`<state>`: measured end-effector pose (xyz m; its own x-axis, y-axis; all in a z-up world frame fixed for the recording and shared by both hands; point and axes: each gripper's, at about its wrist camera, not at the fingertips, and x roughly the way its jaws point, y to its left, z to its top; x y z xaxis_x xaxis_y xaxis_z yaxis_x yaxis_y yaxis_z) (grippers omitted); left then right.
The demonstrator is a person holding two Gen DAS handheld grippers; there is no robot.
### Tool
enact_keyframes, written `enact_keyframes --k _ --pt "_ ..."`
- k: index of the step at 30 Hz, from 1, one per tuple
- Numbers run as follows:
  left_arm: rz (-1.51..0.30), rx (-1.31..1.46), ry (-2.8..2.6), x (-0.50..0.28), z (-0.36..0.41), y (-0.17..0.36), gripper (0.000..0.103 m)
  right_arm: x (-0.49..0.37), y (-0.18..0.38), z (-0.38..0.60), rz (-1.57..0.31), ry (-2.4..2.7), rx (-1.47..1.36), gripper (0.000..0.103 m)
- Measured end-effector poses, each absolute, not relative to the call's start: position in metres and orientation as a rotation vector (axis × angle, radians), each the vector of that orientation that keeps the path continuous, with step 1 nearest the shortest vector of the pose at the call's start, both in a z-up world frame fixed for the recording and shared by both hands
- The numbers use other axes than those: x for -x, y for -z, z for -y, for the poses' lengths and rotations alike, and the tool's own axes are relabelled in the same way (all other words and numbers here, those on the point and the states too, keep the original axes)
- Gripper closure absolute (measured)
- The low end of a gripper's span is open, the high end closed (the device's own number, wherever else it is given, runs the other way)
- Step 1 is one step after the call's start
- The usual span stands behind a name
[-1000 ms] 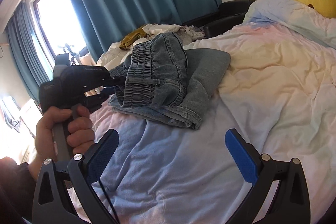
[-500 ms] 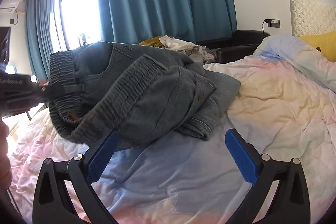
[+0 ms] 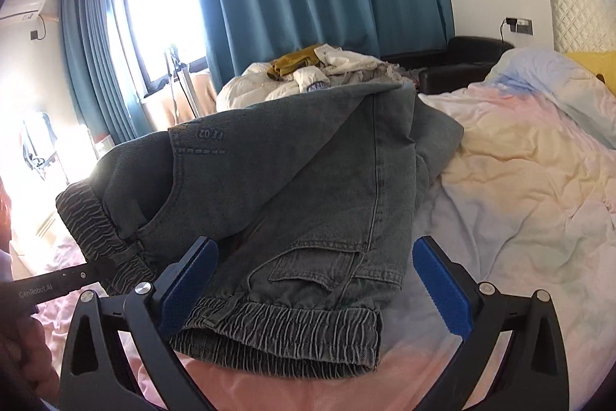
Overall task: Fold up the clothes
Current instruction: 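Lift the jeans by the waistband with the left tool, then grasp the jeans leg cuff with the right tool while the left holds the waistband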
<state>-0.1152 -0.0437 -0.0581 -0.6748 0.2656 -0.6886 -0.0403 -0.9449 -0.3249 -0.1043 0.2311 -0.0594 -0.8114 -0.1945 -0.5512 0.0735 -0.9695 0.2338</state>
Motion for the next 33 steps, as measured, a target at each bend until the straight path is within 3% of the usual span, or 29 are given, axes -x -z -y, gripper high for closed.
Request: enact_keyframes --k 11,18,27,31,33 --pt "0.539 1.169 -2.644 0.131 0.055 0.068 0.091 0.127 0.105 -0.223 0.302 2.801 -1.218 0.0" --pt "0.722 1.204 -2.54 0.135 0.069 0.074 0.091 0.13 0.112 -0.238 0.408 2.854 -1.229 0.0" --pt "0.947 1.214 -2.411 0.138 0.084 0.086 0.091 0.136 0.15 -0.272 0.864 2.632 -1.361 0.0" --pt "0.942 1.205 -2.417 0.137 0.083 0.086 0.091 0.134 0.149 -0.273 0.93 2.585 -1.309 0.001" --pt "0.943 1.203 -2.418 0.136 0.083 0.086 0.091 0.132 0.148 -0.272 0.932 2.569 -1.3 0.007"
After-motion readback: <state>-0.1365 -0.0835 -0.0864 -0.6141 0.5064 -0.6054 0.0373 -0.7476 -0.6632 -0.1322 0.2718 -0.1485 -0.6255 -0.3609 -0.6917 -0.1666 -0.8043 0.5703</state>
